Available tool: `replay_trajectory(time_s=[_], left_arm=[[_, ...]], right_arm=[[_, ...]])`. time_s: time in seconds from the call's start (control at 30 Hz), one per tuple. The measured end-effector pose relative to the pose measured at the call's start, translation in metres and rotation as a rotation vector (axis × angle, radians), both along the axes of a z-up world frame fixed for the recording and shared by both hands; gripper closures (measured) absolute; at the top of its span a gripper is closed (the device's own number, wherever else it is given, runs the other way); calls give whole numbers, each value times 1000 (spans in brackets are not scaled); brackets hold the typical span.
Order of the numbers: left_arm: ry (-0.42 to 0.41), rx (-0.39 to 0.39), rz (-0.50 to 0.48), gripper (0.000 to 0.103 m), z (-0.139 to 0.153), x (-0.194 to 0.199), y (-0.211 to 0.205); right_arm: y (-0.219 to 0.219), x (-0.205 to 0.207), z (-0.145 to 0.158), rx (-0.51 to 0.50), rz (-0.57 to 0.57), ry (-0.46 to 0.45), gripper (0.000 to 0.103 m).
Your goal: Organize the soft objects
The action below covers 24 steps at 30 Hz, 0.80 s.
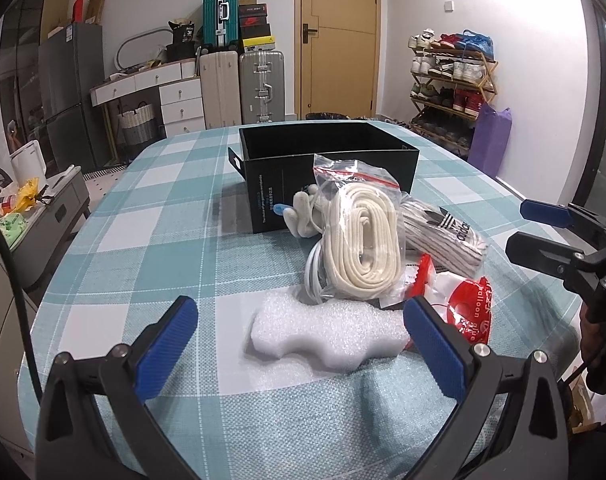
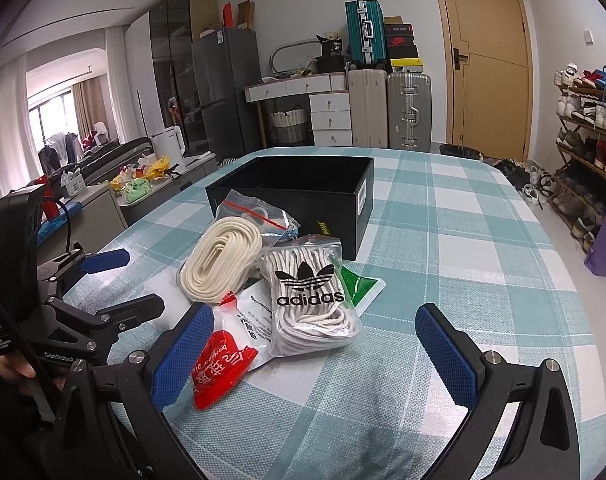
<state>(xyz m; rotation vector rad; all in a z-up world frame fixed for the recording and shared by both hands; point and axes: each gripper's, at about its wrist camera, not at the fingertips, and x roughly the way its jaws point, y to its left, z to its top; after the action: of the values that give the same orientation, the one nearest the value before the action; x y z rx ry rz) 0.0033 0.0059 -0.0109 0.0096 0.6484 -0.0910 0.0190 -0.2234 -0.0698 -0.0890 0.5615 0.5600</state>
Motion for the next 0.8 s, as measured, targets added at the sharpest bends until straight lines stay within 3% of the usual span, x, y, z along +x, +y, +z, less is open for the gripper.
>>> replay_trajectory(time_s=[0.8], left_arm=[[68, 11, -57, 0, -9, 9, -11]], right_arm=[[-2, 7, -4, -5, -1, 34, 0]])
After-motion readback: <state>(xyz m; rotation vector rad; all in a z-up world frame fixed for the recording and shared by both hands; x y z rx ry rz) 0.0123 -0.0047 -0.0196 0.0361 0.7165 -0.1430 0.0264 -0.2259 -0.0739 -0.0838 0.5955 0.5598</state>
